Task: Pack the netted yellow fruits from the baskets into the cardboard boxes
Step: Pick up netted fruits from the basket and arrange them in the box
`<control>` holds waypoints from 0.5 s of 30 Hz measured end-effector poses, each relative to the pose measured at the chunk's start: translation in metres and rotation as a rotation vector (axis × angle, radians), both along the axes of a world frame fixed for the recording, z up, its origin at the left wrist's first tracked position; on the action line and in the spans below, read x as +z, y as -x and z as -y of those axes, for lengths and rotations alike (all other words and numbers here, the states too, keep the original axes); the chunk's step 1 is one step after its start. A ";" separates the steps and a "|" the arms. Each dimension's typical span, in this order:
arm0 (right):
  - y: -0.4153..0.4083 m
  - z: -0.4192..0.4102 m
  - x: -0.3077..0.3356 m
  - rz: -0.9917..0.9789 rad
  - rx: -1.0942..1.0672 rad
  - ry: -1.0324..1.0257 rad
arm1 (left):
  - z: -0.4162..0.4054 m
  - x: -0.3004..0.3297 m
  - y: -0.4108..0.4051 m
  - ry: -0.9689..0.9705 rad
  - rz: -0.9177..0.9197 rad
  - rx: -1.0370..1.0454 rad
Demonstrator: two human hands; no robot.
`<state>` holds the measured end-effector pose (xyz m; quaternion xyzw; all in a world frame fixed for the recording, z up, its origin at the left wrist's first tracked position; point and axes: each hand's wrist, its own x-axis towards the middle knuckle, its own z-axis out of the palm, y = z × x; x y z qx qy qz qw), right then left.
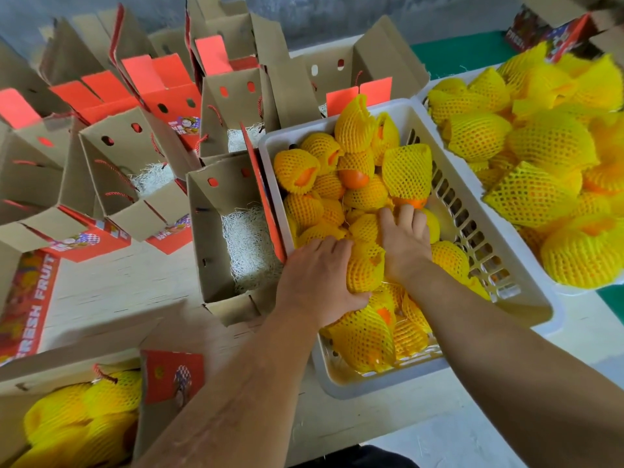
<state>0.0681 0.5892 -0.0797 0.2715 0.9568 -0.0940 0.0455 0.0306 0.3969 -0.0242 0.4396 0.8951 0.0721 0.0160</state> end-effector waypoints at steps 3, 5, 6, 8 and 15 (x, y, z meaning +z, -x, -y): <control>-0.001 -0.005 0.005 -0.024 0.028 0.031 | 0.001 -0.001 0.001 -0.066 -0.003 0.009; -0.004 -0.009 0.010 -0.047 0.037 0.030 | 0.002 0.000 0.001 -0.088 0.003 0.010; -0.005 -0.010 0.013 -0.052 0.035 0.017 | 0.001 0.000 0.001 -0.095 0.005 0.006; -0.009 -0.007 0.022 -0.077 0.028 0.017 | 0.001 0.000 0.001 -0.100 0.011 0.007; -0.057 0.027 0.072 -0.448 -0.171 0.471 | 0.017 0.026 -0.019 -0.465 0.434 0.075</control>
